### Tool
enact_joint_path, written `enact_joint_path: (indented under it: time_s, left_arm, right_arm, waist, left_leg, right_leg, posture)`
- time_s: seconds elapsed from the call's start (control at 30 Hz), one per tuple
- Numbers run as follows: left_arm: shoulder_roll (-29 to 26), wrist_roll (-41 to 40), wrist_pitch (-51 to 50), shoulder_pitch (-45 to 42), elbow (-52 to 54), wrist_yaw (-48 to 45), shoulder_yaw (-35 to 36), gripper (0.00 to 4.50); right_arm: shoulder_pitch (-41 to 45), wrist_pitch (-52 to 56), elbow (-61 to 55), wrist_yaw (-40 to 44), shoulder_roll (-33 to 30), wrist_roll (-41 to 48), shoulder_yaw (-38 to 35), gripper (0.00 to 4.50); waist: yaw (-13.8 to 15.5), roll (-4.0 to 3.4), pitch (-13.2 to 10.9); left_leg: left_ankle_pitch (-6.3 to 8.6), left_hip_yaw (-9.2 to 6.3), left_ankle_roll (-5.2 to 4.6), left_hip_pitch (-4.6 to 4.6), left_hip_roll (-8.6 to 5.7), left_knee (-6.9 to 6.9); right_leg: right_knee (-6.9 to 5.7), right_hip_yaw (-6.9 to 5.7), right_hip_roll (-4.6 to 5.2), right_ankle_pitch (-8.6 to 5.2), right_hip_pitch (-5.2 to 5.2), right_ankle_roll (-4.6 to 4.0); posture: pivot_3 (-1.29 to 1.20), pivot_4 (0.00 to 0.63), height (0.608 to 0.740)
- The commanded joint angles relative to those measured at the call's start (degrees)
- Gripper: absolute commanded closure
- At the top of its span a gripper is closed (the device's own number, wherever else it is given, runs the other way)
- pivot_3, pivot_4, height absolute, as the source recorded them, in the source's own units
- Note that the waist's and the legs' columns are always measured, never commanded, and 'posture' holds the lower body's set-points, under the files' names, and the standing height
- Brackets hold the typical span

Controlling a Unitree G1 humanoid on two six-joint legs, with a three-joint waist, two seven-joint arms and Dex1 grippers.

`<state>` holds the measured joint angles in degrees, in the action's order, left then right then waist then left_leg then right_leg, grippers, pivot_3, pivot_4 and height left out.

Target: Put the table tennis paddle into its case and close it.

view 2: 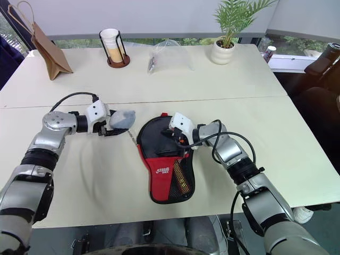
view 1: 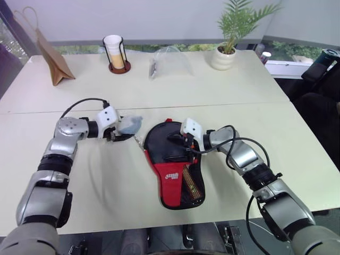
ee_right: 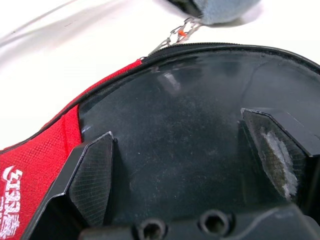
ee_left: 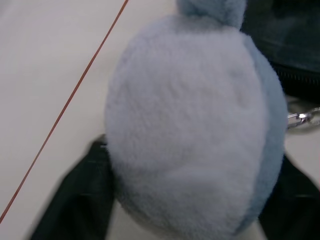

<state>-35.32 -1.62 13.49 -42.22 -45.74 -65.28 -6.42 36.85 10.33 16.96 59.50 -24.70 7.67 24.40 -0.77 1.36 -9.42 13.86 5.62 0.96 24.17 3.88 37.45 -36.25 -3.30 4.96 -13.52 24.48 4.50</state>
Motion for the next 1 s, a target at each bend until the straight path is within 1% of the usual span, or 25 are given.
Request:
enact_joint_path:
  time_s: [0.03, 0.1, 0.13, 0.33, 0.4, 0.57, 0.73, 0.8, 1.0]
  left_arm:
    - [0.1, -0.1, 0.9, -3.0, -2.7, 0.9, 1.2, 3.49]
    - [0.9, -1.1, -0.2, -4.6, -4.2, 1.4, 2.2, 4.11]
    - [1.3, -1.0, -0.4, -5.7, -5.5, 2.0, 2.5, 4.33]
    - [4.1, 0.2, -0.9, -13.4, -14.7, 6.4, 2.9, 4.34]
    - [5.4, 2.1, 0.0, -15.9, -18.5, 10.0, 2.0, 4.34]
    - [10.4, 5.3, 0.4, -21.5, -25.2, 16.5, 1.2, 4.34]
    - [15.2, 10.3, 1.0, -26.2, -29.0, 24.9, -0.7, 4.34]
    - [17.5, 11.1, 0.9, -28.0, -29.9, 27.3, -0.7, 4.34]
    - [24.3, 13.5, 1.3, -31.8, -31.2, 30.7, -1.0, 4.34]
  right_arm:
    - [-1.9, 2.0, 1.3, 0.2, -1.0, -4.0, 1.5, 0.0]
    - [-2.3, 2.7, 0.8, 0.4, -1.2, -4.1, 1.6, 0.0]
    - [-2.5, 3.1, 0.6, 0.5, -1.3, -4.3, 1.6, 0.0]
    - [-3.7, 4.5, 0.2, 0.7, -1.7, -6.2, 2.9, 0.0]
    - [-4.0, 5.2, -0.2, 0.6, -1.6, -6.6, 3.1, 0.0]
    - [-5.0, 6.9, -1.9, 0.4, -1.6, -7.0, 3.5, 0.0]
    - [-6.6, 8.8, -4.5, -0.4, -1.9, -7.4, 3.6, 0.0]
    - [-7.6, 10.4, -6.1, -0.9, -2.1, -7.2, 3.6, 0.0]
    - [-10.2, 15.0, -10.8, -2.7, -3.1, -7.3, 3.8, 0.0]
  waist:
    - [0.0, 0.0, 0.0]
    - [0.1, -0.01, 0.0]
    - [0.1, 0.0, 0.0]
    - [0.1, 0.01, 0.0]
    - [0.1, 0.01, 0.0]
    - [0.2, 0.03, 0.0]
    - [0.1, 0.04, 0.0]
    - [0.1, 0.04, 0.0]
    - [0.2, 0.05, 0.0]
  left_leg:
    - [0.0, 0.0, 0.0, -0.01, 0.0, 0.02]
    - [0.0, -0.01, 0.0, -0.03, 0.0, 0.04]
    - [0.0, -0.02, 0.0, -0.03, 0.0, 0.07]
    - [0.0, -0.05, 0.0, 0.02, -0.01, 0.18]
    - [0.0, -0.05, 0.0, 0.02, -0.01, 0.19]
    - [0.0, -0.06, 0.0, 0.04, -0.01, 0.23]
    - [0.01, -0.08, -0.01, 0.06, -0.03, 0.25]
    - [0.01, -0.08, -0.01, 0.06, -0.03, 0.25]
    - [0.01, -0.12, -0.01, 0.1, -0.05, 0.25]
  right_leg:
    - [-0.03, 0.0, 0.0, 0.0, -0.01, 0.0]
    - [-0.04, 0.0, 0.0, 0.0, -0.03, 0.0]
    - [-0.06, 0.0, 0.0, 0.0, -0.04, -0.01]
    - [-0.05, 0.0, 0.0, 0.0, -0.07, 0.0]
    - [-0.05, -0.01, 0.0, 0.0, -0.08, 0.01]
    - [-0.05, -0.01, 0.0, 0.0, -0.09, 0.02]
    - [-0.05, -0.01, 0.0, 0.0, -0.09, 0.03]
    - [-0.05, -0.01, 0.0, 0.0, -0.09, 0.04]
    - [-0.03, -0.02, 0.0, 0.0, -0.09, 0.04]
  posture:
    - [0.0, 0.15, 0.74]
    - [0.0, 0.15, 0.74]
    - [0.0, 0.15, 0.74]
    - [0.0, 0.15, 0.74]
    - [0.0, 0.15, 0.74]
    - [0.0, 0.15, 0.74]
    - [0.0, 0.15, 0.74]
    - [0.0, 0.15, 0.74]
    - [0.0, 0.15, 0.74]
